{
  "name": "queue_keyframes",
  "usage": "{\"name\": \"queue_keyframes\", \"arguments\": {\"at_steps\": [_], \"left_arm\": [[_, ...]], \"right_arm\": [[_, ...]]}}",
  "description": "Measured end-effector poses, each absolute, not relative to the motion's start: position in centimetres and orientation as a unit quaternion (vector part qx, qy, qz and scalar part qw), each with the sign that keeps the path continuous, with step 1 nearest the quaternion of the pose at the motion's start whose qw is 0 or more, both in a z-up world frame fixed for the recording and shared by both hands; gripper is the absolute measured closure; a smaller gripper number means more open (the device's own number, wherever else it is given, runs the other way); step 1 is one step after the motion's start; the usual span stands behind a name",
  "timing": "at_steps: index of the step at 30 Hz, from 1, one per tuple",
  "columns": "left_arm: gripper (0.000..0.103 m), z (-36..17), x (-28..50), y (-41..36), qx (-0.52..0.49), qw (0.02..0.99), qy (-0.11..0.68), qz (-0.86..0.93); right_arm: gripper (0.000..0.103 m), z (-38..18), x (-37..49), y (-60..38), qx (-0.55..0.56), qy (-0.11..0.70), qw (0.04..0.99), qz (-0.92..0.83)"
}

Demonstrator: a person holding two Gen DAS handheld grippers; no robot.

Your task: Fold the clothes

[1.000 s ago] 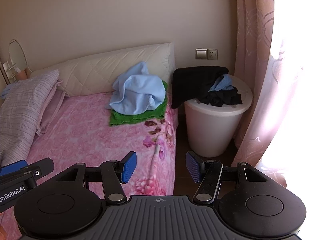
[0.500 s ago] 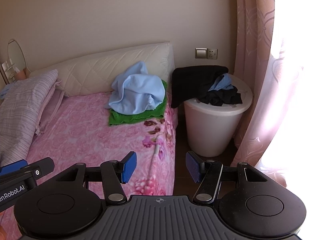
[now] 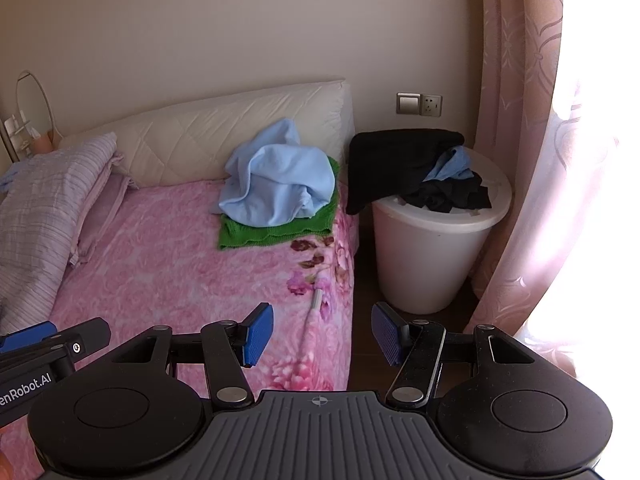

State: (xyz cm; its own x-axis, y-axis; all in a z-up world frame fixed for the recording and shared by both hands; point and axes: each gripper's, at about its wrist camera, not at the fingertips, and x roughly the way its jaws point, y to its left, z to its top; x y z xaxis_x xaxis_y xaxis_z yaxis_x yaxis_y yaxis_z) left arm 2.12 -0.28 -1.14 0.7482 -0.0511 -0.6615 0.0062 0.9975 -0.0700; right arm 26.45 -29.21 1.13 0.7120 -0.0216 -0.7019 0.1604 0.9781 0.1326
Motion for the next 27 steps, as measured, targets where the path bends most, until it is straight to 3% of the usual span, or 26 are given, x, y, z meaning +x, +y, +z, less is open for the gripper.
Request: {"name": "queue_keyframes", "arguments": {"at_steps": [27], "left_arm": [[0.045,-1.3,5.0,0.3,-0.039,0.93,0.365,-0.034]], "right_arm": [[0.044,0.2,28.8,-28.4,0.078,0.377,0.921,-0.055]]}}
